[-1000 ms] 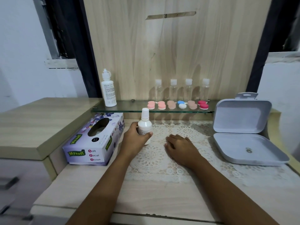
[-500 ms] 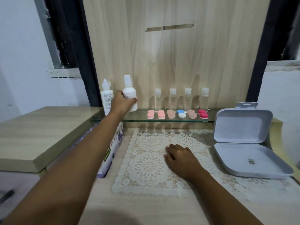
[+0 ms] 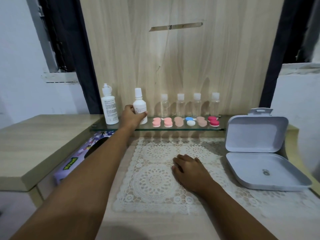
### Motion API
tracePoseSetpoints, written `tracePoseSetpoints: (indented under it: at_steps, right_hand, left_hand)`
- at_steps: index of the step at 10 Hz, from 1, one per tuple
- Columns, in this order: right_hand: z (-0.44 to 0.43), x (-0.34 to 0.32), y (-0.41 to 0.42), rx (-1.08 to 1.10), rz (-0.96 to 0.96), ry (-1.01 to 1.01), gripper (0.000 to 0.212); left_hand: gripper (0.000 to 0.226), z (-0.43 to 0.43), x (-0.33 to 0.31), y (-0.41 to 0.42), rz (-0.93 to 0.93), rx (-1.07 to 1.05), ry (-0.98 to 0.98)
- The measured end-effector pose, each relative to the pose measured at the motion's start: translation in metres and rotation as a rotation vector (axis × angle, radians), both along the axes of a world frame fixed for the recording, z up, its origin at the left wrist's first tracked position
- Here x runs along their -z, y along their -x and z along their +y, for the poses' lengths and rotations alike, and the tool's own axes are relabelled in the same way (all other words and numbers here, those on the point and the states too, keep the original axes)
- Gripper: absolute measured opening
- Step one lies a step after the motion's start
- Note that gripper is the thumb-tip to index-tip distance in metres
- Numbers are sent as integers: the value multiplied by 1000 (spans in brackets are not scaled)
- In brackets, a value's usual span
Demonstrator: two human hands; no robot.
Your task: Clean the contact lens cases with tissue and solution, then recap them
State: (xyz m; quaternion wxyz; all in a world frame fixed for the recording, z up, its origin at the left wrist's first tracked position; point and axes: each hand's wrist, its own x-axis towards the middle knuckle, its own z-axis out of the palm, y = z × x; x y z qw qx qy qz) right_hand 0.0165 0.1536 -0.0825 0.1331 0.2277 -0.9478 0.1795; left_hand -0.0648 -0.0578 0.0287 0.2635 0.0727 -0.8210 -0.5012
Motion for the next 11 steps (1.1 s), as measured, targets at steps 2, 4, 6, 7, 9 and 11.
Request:
tracePoseSetpoints:
  at_steps: [2, 4, 6, 7, 9, 11]
  right_hand:
    - [1, -2, -2, 1, -19, 1, 39]
    - [0, -3, -3, 4, -22, -1, 38]
    - [0, -4, -3, 1, -29, 1, 37]
    - [0, -5, -5, 1, -34, -5, 35]
    - [-1, -7, -6, 8, -50, -17, 36]
    - [0, -2, -3, 6, -16, 9, 34]
  left_hand:
    - [52, 1, 3, 1, 42, -48, 33]
    - [52, -2, 5, 5, 40, -67, 11]
    - [50, -2, 6, 7, 42, -60, -3]
    - [51, -3, 5, 6, 34, -36, -15]
    - [49, 3, 9, -3, 89, -50, 2]
    - [66, 43, 35, -65, 303, -80, 148]
